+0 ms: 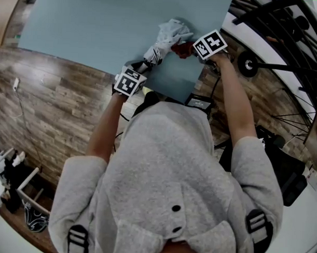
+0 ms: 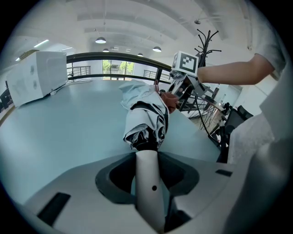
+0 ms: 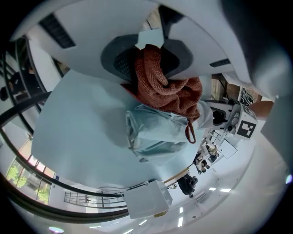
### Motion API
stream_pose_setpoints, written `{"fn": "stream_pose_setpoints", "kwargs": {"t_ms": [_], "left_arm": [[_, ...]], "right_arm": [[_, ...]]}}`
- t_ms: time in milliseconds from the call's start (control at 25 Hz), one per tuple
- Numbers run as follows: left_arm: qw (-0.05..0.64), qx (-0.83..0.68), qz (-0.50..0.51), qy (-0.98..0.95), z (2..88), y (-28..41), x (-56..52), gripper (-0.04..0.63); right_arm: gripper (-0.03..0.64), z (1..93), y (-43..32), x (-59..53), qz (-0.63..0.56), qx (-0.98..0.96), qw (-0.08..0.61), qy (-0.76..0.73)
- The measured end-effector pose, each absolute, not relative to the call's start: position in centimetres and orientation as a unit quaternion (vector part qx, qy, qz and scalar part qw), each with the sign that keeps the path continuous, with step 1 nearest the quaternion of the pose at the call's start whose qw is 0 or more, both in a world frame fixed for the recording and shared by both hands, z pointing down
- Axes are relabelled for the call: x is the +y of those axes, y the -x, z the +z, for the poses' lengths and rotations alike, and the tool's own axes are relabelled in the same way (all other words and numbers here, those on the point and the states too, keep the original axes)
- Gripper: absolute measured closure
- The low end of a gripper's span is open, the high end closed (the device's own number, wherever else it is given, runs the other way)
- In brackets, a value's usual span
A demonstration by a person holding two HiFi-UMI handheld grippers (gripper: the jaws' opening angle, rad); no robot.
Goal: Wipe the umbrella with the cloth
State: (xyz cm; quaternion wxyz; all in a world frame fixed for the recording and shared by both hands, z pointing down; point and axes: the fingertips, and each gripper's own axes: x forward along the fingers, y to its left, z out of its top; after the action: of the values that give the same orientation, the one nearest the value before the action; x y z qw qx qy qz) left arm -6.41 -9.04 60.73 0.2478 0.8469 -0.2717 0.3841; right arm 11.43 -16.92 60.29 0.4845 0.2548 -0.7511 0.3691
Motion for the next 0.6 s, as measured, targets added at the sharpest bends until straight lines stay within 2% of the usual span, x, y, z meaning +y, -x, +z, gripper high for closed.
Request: {"fn": "stream_pose_setpoints", "kwargs": {"t_ms": [280, 600], "left_arm": [[0.245, -0.272, 0.386, -0.847, 60.7, 6.4, -9.1, 0.44], [0.241, -0.269, 0.389, -0.847, 60.8, 6.4, -8.9, 0.44]], "right_arm": [[0.54, 59.3, -15.9, -20.6, 0.337, -0.727, 0.486, -0.349], [0.541, 55.9, -19.6, -25.1, 0.307, -0.713, 0.438, -0.454]]}}
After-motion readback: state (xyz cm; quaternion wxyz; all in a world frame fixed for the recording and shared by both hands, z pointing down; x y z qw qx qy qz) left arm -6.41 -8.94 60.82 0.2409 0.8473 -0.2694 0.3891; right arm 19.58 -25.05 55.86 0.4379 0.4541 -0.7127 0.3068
